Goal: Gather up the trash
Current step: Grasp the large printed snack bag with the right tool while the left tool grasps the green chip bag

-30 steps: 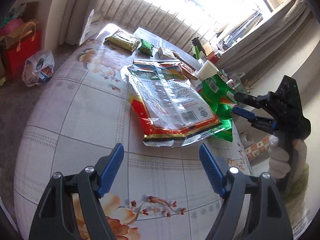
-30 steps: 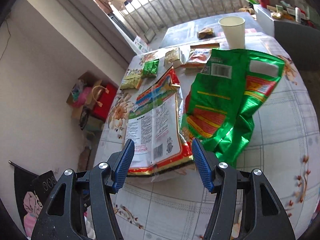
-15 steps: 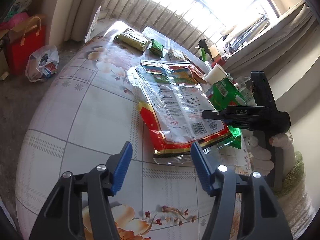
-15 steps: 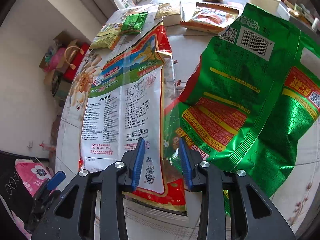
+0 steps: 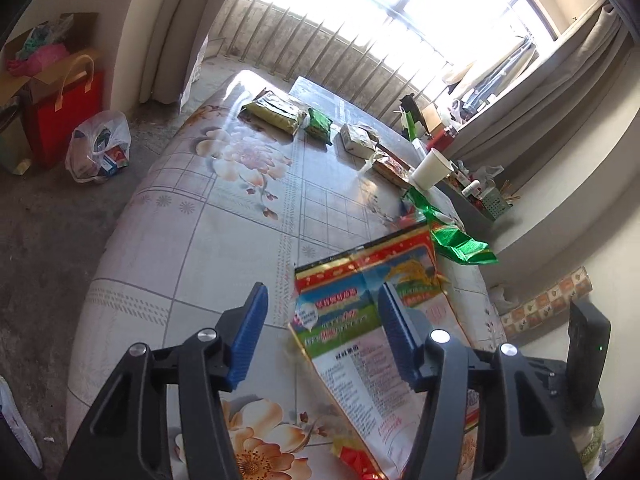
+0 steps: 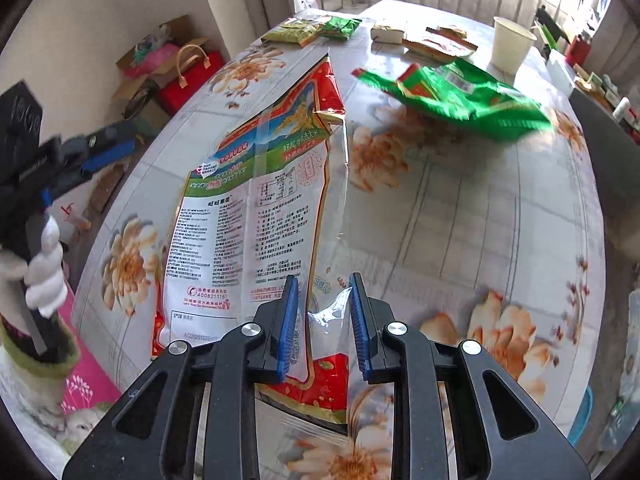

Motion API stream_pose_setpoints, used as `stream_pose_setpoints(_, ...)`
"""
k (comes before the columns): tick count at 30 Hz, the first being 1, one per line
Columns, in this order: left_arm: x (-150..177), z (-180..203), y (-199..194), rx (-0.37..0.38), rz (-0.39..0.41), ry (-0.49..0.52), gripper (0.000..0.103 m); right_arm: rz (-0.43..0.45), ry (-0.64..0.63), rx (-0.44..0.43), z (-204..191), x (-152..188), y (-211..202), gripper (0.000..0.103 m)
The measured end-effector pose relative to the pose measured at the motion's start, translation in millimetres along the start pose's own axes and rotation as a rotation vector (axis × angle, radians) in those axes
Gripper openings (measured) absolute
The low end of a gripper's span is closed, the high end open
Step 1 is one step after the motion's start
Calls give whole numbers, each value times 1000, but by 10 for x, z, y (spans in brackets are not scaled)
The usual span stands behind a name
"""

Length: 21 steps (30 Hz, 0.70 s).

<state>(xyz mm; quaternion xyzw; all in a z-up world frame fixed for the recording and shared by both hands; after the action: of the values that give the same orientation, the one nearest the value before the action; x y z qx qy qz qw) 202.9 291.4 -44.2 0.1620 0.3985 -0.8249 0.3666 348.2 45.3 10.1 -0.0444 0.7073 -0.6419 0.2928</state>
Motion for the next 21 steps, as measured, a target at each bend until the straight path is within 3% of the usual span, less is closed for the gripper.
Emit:
stream_pose_setpoints(6,-39,327,514,166,-139,-59,61,-43,153,7,389,811,-182,24)
stream_pose_setpoints(13,-168,642,1270,304,-271,-256,69,-46,494,35,1085,1585,-380,24)
stream_pose_setpoints(17,-290,717,1704,255,-287,-291,69,-3,655,5,1344,1802,-447,24)
stream_pose_setpoints(21,-317,649,2113,196,-316,-360,68,20,731,-26,1442,1837,-404,24)
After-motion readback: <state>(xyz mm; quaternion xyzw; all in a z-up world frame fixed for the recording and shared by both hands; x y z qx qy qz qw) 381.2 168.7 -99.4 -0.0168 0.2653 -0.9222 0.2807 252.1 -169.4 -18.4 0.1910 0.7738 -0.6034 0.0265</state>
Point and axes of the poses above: each gripper's, at about its wrist camera, not at the fingertips, and y roughly the way its jaws point, z to its right, x to its underside, the point moved 5 cm from there along y, roughly the way its jaws point, and after that the axes turned 12 degrees about x, right-handed, at the moved point
